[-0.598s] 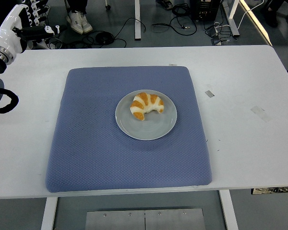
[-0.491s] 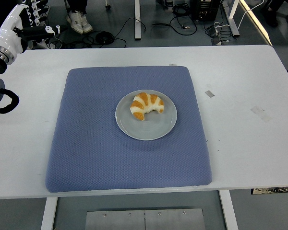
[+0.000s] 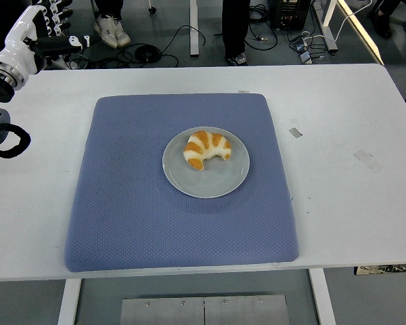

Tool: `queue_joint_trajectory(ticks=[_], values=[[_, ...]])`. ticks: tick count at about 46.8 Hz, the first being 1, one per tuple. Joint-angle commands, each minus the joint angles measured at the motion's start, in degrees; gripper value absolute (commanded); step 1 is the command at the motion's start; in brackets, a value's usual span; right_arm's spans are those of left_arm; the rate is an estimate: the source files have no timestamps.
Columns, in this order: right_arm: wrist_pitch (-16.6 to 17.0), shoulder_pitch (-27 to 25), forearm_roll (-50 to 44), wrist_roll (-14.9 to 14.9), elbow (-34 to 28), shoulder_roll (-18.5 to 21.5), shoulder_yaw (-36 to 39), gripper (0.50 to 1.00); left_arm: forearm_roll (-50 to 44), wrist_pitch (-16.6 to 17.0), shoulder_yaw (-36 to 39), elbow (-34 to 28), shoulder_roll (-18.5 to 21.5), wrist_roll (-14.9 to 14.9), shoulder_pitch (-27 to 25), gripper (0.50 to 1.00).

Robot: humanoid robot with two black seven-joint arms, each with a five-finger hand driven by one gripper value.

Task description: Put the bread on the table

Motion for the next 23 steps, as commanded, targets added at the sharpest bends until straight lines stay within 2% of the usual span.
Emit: queue_joint_trajectory(ticks=[1,14,23], values=[[0.0,0.0,0.0,0.0,0.0,0.0,0.0,1.000,0.1,-0.1,-0.2,0.0,0.2,1.8,-0.3,0.984],[0.0,0.0,0.0,0.0,0.0,0.0,0.0,1.000,0.0,-0.1,-0.1,-0.7,0.4,2.3,-0.4,0.980],[0.0,0.0,0.0,0.0,0.0,0.0,0.0,1.000,0.8,-0.2,1.2,-1.1,0.9,4.3,-1.8,0.960]])
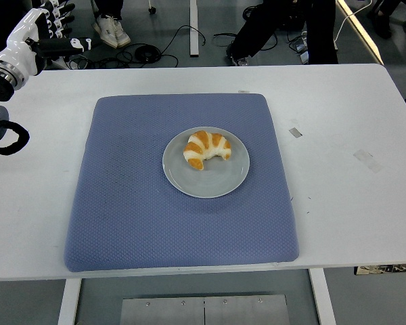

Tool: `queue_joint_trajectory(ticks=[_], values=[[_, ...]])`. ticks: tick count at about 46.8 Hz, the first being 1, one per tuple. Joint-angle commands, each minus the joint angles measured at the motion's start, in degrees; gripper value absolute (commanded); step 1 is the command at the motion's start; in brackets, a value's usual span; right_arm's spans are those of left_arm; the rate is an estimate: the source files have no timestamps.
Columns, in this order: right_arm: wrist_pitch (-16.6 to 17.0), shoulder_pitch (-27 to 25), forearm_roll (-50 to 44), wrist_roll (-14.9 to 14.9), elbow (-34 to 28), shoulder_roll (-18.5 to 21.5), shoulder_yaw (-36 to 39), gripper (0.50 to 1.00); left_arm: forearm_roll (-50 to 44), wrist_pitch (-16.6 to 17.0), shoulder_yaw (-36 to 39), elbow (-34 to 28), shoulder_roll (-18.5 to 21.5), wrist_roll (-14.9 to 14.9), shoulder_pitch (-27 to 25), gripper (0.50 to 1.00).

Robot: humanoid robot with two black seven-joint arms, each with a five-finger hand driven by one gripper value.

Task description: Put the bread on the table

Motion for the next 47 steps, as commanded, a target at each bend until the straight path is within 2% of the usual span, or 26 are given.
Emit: queue_joint_trajectory(ticks=[1,9,24,30,38,47], values=[[0.0,0.0,0.0,0.0,0.0,0.0,0.0,1.000,0.2,0.0,1.1,-0.1,0.7,0.3,-0.9,0.958],[0.0,0.0,0.0,0.0,0.0,0.0,0.0,1.000,3.8,0.0,3.5,-0.4,1.0,1.2,-2.4,0.943],[0.0,0.0,0.0,0.0,0.0,0.0,0.0,1.000,11.5,0.3,13.1,-4.1,0.3,6.9,-7.4,0.927],[0.0,0.0,0.0,0.0,0.0,0.0,0.0,1.000,15.6,0.7,15.7,-4.2,-3.5,10.4,-8.5,0.927],[0.0,0.0,0.0,0.0,0.0,0.0,0.0,1.000,18.6,1.1,16.8,-4.3,-7.4,12.5,-9.4,0.928],[0.0,0.0,0.0,0.0,0.0,0.0,0.0,1.000,19.3,0.9,18.6,-4.7,-10.0,15.3,-11.5,0.928]])
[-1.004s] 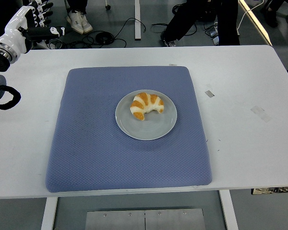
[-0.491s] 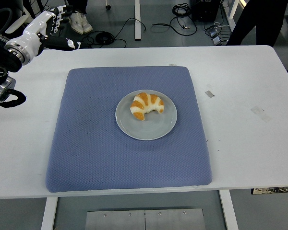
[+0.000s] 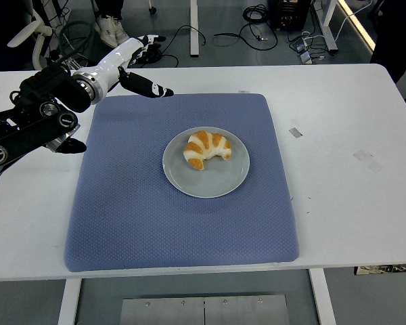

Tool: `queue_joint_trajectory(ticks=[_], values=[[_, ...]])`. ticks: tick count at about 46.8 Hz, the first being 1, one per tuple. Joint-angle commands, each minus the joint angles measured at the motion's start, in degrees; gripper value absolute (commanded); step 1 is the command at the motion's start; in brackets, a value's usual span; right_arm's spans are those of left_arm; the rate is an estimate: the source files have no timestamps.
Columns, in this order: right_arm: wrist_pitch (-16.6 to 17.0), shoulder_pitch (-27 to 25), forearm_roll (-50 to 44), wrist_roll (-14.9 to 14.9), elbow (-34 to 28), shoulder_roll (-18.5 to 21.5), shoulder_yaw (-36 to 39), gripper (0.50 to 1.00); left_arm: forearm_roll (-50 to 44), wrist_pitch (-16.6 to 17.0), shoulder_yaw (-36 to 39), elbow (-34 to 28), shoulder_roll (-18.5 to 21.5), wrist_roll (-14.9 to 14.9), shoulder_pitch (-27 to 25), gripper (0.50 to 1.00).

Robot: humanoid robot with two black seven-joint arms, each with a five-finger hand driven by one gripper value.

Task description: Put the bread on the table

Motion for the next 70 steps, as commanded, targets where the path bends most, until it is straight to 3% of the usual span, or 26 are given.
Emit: queue_joint_trajectory(ticks=[1,9,15,35,46,70], values=[[0.0,0.0,0.0,0.0,0.0,0.0,0.0,1.000,0.8,-0.3,0.1,-0.3,-0.9,1.4,-0.4,0.928],[0.0,0.0,0.0,0.0,0.0,0.0,0.0,1.000,3.0,-0.5,0.6,-2.2,-2.0,4.8,-0.9,0.928],[0.0,0.0,0.0,0.0,0.0,0.0,0.0,1.000,3.0,-0.5,6.0,-2.5,-2.7,6.0,-3.5,0.927],[0.0,0.0,0.0,0.0,0.0,0.0,0.0,1.000,5.7,-0.6,7.9,-3.6,-5.4,7.1,-3.6,0.928],[0.0,0.0,0.0,0.0,0.0,0.0,0.0,1.000,6.6,-2.6,11.5,-3.6,-7.8,7.5,-3.8,0.948],[0.0,0.0,0.0,0.0,0.0,0.0,0.0,1.000,6.5,-4.9,12.7,-3.4,-8.0,10.6,-4.2,0.911]])
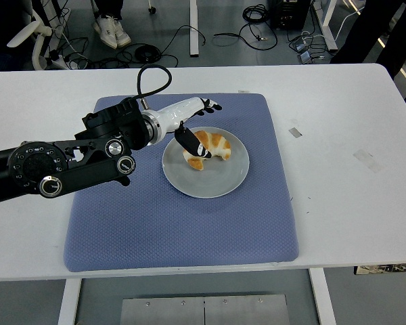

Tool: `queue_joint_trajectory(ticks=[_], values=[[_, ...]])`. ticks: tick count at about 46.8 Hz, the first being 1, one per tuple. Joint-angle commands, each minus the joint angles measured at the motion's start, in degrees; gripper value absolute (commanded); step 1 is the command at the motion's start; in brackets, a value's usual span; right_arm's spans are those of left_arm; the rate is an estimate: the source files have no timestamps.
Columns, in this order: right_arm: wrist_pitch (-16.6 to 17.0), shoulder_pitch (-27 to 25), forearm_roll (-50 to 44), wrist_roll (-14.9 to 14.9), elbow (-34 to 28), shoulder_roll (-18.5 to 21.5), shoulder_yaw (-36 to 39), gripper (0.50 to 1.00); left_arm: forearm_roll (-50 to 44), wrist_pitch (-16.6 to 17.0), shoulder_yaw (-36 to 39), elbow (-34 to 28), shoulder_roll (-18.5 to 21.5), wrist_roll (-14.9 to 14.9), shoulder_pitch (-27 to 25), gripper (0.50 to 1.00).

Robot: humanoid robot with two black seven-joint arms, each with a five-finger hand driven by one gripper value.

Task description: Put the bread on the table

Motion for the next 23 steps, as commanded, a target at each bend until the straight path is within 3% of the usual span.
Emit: queue_joint_trajectory(ticks=[1,23], values=[[0.0,0.0,0.0,0.0,0.0,0.0,0.0,1.000,0.0,-0.1,0.0,0.1,0.0,0.2,0.1,0.910],[0.0,0.0,0.0,0.0,0.0,0.0,0.0,1.000,0.4,0.1,4.0,0.5,-0.3,1.5,-1.3,0.868]])
